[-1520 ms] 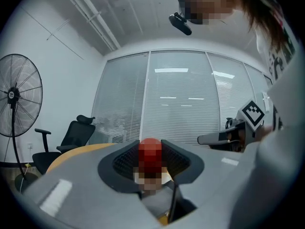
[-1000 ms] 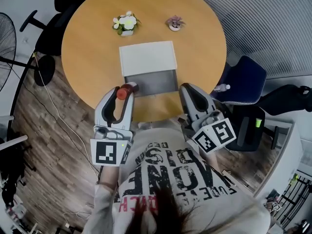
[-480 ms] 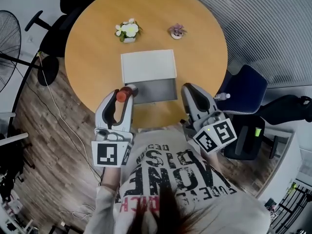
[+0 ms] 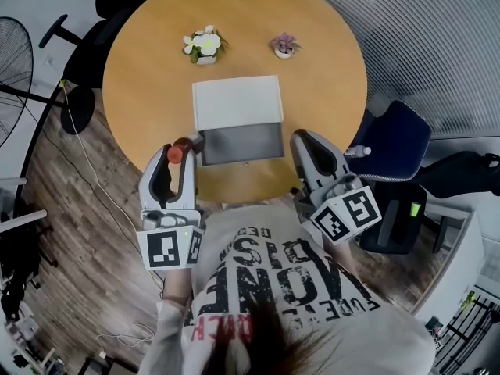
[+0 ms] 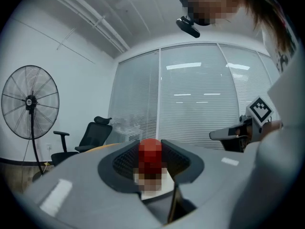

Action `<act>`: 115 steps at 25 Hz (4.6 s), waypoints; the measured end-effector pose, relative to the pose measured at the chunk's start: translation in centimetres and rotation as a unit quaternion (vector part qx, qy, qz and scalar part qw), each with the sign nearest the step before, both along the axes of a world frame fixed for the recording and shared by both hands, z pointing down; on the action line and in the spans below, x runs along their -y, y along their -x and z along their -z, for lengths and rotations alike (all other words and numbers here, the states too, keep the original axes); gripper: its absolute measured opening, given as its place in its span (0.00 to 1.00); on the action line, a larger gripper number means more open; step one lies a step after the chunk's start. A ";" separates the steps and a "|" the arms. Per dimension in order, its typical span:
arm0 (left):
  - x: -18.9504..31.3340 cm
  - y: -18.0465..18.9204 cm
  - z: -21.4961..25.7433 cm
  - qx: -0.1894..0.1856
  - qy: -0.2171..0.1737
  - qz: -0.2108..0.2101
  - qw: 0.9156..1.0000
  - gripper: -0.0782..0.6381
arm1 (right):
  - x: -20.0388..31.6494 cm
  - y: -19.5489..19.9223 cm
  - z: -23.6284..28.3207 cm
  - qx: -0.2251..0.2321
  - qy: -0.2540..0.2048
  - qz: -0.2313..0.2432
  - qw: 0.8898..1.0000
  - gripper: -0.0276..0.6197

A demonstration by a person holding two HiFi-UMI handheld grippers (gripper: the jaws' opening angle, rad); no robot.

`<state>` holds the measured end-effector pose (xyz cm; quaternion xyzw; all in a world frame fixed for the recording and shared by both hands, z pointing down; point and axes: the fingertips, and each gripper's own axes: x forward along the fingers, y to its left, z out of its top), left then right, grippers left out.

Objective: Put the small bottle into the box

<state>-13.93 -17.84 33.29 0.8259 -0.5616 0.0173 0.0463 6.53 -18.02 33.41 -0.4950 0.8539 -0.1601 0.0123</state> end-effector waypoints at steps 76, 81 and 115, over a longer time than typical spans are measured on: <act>1.9 -11.8 -20.9 0.132 0.144 -0.191 0.962 0.31 | -2.0 -4.4 -4.9 0.014 0.059 -0.102 0.993 0.09; 1.8 -11.9 -21.0 0.143 0.147 -0.199 0.958 0.32 | -2.2 -4.3 -5.0 0.015 0.061 -0.103 0.993 0.09; 0.6 -11.4 -20.7 0.155 0.145 -0.223 0.951 0.38 | -1.4 -2.2 -4.4 0.011 0.052 -0.090 0.995 0.09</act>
